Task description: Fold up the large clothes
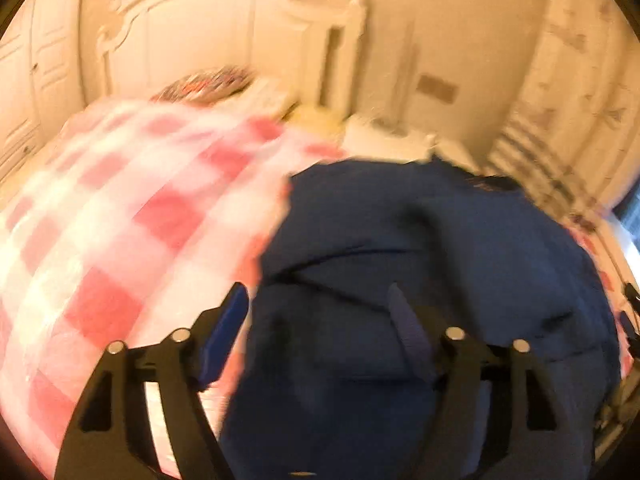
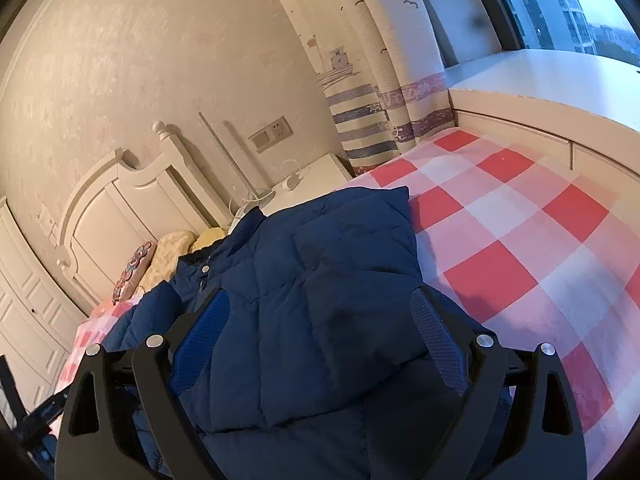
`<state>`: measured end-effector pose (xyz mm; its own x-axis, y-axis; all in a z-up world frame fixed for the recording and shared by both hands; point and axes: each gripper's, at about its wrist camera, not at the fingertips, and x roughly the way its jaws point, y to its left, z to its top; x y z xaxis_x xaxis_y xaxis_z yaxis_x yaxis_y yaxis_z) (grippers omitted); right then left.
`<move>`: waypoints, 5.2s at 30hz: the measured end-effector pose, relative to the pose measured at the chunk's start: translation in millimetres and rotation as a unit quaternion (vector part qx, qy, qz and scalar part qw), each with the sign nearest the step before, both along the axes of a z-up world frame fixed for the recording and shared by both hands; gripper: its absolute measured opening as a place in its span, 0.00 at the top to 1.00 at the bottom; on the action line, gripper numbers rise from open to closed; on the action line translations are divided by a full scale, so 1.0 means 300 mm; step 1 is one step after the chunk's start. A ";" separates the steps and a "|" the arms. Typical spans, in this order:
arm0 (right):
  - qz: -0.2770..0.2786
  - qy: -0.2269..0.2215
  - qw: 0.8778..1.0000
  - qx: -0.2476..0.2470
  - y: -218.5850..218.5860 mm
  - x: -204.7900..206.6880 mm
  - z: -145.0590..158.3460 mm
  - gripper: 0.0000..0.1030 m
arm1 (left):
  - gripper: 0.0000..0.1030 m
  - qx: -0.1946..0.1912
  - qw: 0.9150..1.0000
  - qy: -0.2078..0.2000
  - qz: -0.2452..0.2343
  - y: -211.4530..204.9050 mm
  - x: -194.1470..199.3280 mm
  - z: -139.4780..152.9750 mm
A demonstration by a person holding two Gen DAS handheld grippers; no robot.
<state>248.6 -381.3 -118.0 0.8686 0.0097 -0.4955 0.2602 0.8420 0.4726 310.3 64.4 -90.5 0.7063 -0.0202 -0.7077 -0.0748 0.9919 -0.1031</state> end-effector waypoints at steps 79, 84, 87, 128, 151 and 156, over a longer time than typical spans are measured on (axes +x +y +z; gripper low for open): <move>0.083 0.059 0.990 0.098 0.074 -0.006 -0.024 0.70 | 0.05 0.028 0.994 -0.073 0.077 0.103 -0.043 -0.041; 0.038 0.003 0.999 -0.028 0.126 -0.078 0.132 0.61 | 0.05 0.030 0.994 -0.072 0.076 0.098 -0.046 -0.043; 0.079 0.020 0.989 -0.126 0.244 -0.018 0.170 0.61 | 0.05 0.030 0.994 -0.068 0.077 0.099 -0.044 -0.045; 0.172 0.095 0.969 -0.151 0.358 0.124 -0.005 0.20 | 0.02 0.053 0.989 0.076 -0.119 -0.423 0.461 -0.063; 0.176 0.088 0.969 -0.150 0.350 0.116 -0.005 0.16 | 0.02 0.129 0.990 0.036 -0.052 -0.216 0.247 -0.080; 0.175 0.091 0.968 -0.154 0.355 0.119 -0.009 0.15 | 0.02 0.088 0.994 0.006 -0.069 -0.193 0.115 -0.022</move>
